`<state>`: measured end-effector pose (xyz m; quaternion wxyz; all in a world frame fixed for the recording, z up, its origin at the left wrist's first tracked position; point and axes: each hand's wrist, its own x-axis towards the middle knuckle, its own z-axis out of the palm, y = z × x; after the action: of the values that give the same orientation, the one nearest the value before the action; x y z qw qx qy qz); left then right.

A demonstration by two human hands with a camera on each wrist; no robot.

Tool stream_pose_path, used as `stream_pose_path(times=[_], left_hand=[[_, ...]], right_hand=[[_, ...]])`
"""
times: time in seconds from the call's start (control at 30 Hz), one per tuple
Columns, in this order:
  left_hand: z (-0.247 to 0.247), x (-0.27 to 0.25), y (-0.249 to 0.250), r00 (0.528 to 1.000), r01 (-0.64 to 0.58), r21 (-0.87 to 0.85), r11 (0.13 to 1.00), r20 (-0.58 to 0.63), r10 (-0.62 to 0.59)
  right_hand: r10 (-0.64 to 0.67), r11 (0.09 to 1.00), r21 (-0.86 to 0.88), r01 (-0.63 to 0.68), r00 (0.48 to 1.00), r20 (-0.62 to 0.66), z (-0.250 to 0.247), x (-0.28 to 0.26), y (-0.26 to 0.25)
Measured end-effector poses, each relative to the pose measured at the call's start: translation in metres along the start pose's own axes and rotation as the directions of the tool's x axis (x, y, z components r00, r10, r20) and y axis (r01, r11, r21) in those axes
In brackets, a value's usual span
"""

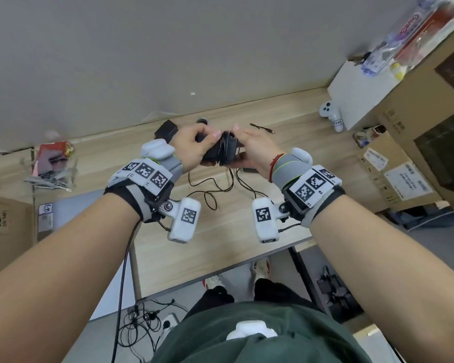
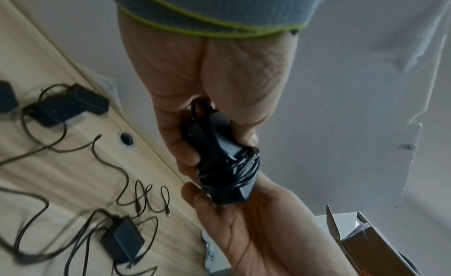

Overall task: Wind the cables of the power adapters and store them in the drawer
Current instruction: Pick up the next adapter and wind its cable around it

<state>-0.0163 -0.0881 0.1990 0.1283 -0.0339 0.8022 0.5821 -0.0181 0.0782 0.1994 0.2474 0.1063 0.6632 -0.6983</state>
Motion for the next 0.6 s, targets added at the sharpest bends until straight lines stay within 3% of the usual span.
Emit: stream_pose_path(times=[0.13, 0.23, 0.37, 0.6], left_hand=[[0.023, -0.002, -0.014, 0.999, 0.027, -0.126, 0.992, -0.026, -0.030], [0.035, -0.007, -0.020, 0.997, 0.039, -0.125, 0.991, 0.074, -0.030], [0.044, -0.014, -0.020, 0.983, -0.058, 0.146, 0.988, 0.182, 0.031], [0.107, -0.033, -0.018, 0.981, -0.075, 0.210, 0.975, 0.193, 0.034]], right_hand=[[0.063, 0.995, 0.077, -0.064, 0.998, 0.004, -0.008, -0.012, 0.016], [0.038, 0.998, 0.058, -0.040, 0.999, 0.039, -0.016, -0.020, 0.026], [-0.002, 0.998, 0.061, -0.002, 0.998, 0.056, -0.035, -0.029, 0.040], [0.045, 0.995, 0.093, -0.048, 0.998, 0.032, -0.088, -0.061, 0.065]])
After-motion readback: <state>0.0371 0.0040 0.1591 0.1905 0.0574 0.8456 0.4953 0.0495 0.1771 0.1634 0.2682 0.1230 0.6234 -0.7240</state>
